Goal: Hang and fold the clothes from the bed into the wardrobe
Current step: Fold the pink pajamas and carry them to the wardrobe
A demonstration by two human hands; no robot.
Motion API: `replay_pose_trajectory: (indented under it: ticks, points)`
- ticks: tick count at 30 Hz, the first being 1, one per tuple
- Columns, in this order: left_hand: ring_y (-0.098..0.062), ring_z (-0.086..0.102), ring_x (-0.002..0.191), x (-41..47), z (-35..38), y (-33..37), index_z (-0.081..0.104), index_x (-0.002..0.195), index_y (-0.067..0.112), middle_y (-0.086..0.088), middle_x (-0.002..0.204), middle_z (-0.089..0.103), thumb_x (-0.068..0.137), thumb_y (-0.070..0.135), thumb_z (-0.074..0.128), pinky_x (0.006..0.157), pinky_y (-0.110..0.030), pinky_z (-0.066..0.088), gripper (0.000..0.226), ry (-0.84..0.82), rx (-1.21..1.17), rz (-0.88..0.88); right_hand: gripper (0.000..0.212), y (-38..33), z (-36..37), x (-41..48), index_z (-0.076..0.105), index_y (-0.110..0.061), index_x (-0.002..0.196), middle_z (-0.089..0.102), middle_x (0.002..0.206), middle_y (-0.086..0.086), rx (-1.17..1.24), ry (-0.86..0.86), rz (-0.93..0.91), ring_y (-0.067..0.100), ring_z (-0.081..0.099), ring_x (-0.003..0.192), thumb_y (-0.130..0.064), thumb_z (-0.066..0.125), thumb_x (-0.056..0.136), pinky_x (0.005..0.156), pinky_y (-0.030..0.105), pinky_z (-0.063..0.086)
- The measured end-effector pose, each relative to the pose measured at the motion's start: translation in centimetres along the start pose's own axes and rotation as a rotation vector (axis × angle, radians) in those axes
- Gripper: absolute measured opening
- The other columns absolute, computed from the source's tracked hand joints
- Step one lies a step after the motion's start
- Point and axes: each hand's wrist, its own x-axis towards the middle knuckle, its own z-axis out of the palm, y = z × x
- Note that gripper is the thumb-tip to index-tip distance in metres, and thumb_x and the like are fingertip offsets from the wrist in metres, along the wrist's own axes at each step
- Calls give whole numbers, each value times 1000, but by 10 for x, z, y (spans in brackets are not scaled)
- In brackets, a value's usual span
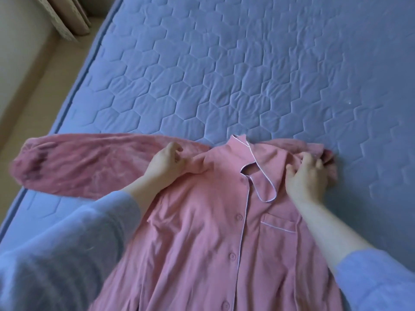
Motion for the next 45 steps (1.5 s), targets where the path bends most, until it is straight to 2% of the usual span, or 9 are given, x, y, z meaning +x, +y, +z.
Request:
replay_pose_trajectory:
  ticks: [4,8,13,19,24,26,29,36,45]
  points:
    - [-20,62,97,-18,0,-43,55,123,14,-1,111,64,84,37,67,84,-31,47,47,-6,-94,-85,38,-23,20,-48,61,1,114,59,118,22,4,236,-322,43,56,110,0,64,76,97,47,39]
    - [-17,65,91,-49,-9,-84,61,109,14,2,101,68,82,43,70,84,-33,51,41,-18,-79,-186,35,-63,46,-81,67,-2,103,64,103,16,124,37,-462,39,60,95,7,66,70,83,45,45]
    - [-20,66,87,-84,-14,-120,66,96,17,2,91,68,78,31,76,80,-36,52,25,-117,-76,-207,30,-110,69,-94,67,-4,109,64,107,13,191,-241,-528,33,62,98,2,60,80,88,40,46]
    - [6,60,80,-114,-5,-143,58,96,37,18,93,62,67,42,85,61,-3,41,39,-74,-277,-270,32,-150,89,-95,63,-12,118,59,118,6,181,-392,-617,26,60,103,-5,57,87,89,38,48]
    - [-12,63,84,-124,8,-156,57,101,25,6,93,65,80,12,65,71,-26,46,26,-95,-287,-350,46,-170,113,-94,56,-21,132,50,137,-3,109,-510,-730,18,52,122,-5,54,88,100,31,42]
    - [-18,60,77,-122,11,-160,58,85,18,3,77,64,86,11,55,63,-31,41,8,-95,-185,-380,53,-175,121,-93,49,-25,140,39,148,-5,9,-541,-736,18,48,127,-8,55,89,101,32,41]
    - [-20,52,68,-121,9,-168,48,65,14,2,61,52,92,17,51,58,-34,31,28,-144,-147,-440,56,-184,129,-89,43,-28,143,37,150,-5,-118,-575,-752,22,51,127,-13,56,91,100,36,43]
    - [-22,44,62,-70,-72,-176,46,57,8,0,52,40,83,17,64,54,-33,31,32,122,-157,-253,12,-217,130,-66,64,-16,97,58,100,7,-2,-480,-661,32,59,94,-14,56,88,82,42,47]
    - [-33,61,91,38,-129,-165,66,87,16,-6,91,68,84,19,55,70,-37,48,12,96,245,-77,16,-253,159,-42,57,-12,82,66,97,10,89,-440,-391,29,59,95,-23,57,93,80,37,45]
